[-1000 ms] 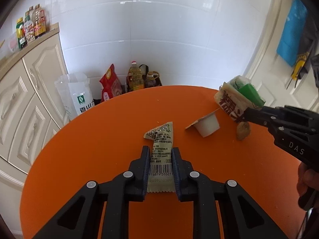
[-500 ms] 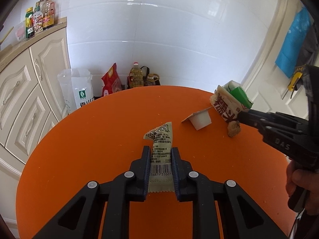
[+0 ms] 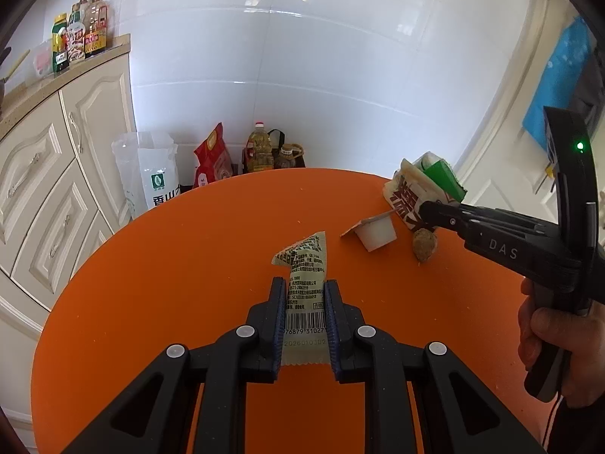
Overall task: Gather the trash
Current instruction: 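Lift both items and carry them to the blue bin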
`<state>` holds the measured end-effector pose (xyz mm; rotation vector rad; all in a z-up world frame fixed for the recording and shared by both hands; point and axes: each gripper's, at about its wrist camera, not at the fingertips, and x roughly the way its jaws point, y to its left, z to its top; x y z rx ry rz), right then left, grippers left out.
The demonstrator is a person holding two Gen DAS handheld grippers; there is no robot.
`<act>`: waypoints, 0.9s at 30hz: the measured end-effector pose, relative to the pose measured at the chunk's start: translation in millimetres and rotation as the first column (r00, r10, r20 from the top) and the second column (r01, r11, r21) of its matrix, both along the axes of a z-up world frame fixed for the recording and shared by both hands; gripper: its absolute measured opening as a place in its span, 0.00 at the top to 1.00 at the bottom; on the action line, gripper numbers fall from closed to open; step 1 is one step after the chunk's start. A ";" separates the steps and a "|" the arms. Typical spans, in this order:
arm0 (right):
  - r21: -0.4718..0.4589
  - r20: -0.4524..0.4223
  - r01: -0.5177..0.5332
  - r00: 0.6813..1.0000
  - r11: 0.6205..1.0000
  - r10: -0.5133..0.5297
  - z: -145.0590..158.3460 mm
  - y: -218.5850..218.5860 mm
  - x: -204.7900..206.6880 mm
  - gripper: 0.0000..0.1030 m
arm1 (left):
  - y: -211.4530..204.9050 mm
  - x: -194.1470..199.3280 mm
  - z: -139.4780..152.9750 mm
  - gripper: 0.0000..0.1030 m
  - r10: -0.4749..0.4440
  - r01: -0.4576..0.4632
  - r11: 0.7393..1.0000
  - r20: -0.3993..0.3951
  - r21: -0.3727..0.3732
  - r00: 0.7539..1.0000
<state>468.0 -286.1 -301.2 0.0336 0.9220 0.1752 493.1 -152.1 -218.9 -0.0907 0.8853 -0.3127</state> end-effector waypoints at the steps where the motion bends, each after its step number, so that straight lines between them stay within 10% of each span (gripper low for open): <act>1: -0.007 -0.001 0.004 1.000 1.000 -0.004 -0.7 0.6 1.6 0.81 | -0.9 -0.5 -1.0 0.85 -0.001 0.001 1.000 -0.002 0.001 1.000; 14: 0.077 0.071 0.002 0.997 0.997 -0.007 21.5 -5.7 -18.6 0.85 | 3.3 -22.5 19.3 0.85 0.005 -0.004 1.000 0.035 -0.021 0.999; 27: 0.145 0.176 0.037 0.982 0.989 -0.062 94.9 -25.0 -172.4 0.85 | 2.3 -137.9 62.1 0.85 -0.057 0.070 0.994 0.147 -0.084 0.987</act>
